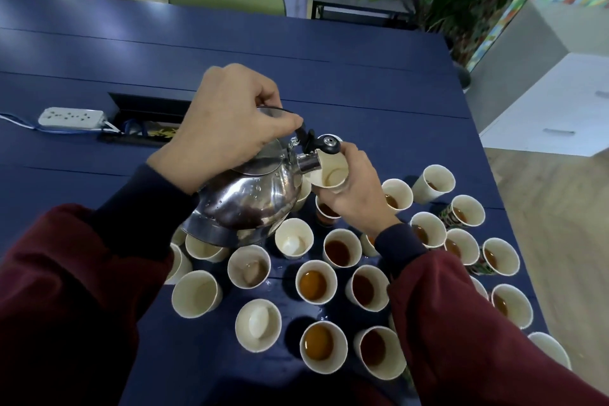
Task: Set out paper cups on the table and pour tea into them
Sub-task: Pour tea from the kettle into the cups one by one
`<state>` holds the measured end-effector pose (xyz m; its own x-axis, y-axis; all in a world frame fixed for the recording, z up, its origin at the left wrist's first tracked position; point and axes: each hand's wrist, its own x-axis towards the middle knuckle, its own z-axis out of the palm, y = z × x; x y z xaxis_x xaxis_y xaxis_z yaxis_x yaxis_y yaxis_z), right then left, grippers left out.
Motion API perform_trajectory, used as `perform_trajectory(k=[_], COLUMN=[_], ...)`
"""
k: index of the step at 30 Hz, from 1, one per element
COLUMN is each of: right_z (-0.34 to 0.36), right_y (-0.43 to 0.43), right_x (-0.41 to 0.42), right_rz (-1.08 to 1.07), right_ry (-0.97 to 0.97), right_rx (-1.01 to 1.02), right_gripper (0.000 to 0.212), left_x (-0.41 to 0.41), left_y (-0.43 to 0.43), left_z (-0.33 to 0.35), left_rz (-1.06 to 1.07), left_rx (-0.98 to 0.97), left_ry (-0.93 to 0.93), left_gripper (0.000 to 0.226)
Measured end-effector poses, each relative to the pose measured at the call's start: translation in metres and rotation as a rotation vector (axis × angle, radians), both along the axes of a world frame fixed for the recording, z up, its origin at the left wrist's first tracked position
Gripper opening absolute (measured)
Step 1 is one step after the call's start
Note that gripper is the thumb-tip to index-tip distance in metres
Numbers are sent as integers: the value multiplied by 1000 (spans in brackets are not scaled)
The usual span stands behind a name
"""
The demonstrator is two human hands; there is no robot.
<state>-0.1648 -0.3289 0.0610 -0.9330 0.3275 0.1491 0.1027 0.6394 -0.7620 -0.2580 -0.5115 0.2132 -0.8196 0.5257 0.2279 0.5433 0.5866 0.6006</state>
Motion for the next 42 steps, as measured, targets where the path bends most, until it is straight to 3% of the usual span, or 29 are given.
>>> perform_trajectory(k=[21,42], right_z=[-18,-29], right_y=[-21,-4], right_x=[-25,-48], right_rz=[-106,-197], right_ry=[-48,58], right_rx=[-171,-316], right_gripper=[61,53], left_x=[-33,-57], left_y=[8,26], left_z=[-16,-27], left_rz=[-115,-12], left_rx=[-89,-8], left_ry=[49,21], left_gripper=[29,28])
